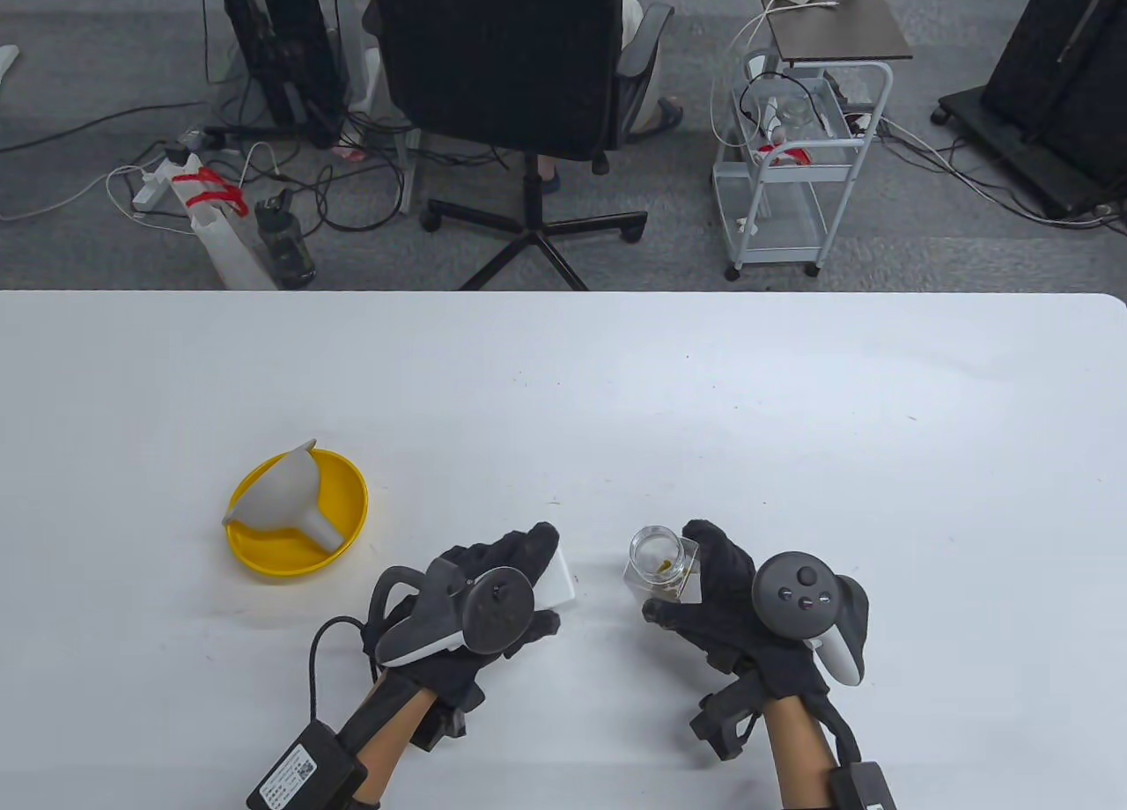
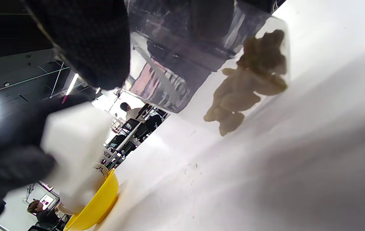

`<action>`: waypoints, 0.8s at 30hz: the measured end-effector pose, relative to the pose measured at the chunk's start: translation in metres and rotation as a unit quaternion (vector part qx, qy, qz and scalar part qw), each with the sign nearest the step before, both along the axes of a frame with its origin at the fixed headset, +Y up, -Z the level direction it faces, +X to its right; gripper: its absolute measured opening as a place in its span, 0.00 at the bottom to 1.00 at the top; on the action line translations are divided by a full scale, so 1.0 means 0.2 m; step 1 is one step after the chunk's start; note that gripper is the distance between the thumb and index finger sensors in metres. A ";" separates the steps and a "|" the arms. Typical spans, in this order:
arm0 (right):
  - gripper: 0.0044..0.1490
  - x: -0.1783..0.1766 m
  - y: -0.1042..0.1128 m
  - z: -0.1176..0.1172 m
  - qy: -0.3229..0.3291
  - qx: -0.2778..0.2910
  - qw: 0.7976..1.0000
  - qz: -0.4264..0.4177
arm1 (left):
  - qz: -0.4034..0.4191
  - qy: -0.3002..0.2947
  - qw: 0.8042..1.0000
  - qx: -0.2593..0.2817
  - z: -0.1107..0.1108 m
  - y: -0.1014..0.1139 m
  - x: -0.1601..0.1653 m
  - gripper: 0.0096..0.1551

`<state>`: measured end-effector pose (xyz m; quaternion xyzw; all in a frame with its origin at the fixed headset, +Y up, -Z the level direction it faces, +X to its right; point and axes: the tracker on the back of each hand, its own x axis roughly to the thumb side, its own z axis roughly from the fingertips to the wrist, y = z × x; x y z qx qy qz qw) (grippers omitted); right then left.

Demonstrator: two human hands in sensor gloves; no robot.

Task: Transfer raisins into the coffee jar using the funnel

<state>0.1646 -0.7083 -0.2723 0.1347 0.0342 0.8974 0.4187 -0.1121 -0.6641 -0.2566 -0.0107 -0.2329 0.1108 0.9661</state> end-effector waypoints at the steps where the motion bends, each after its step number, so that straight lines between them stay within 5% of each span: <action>1: 0.64 -0.01 0.00 0.00 0.003 0.002 1.000 0.002 | 0.046 -0.002 0.999 0.028 0.03 0.05 0.01 0.50; 7: 0.63 -0.05 0.01 0.02 0.017 0.016 1.000 0.011 | 0.110 -0.019 0.991 0.074 0.10 0.17 0.13 0.50; 13: 0.62 -0.11 0.01 0.05 0.036 0.048 0.998 0.034 | 0.086 -0.019 0.995 0.042 0.05 0.05 0.21 0.52; 24: 0.58 -0.20 0.01 0.07 0.031 0.108 0.990 0.086 | 0.108 0.046 0.993 -0.016 -0.01 -0.03 0.12 0.59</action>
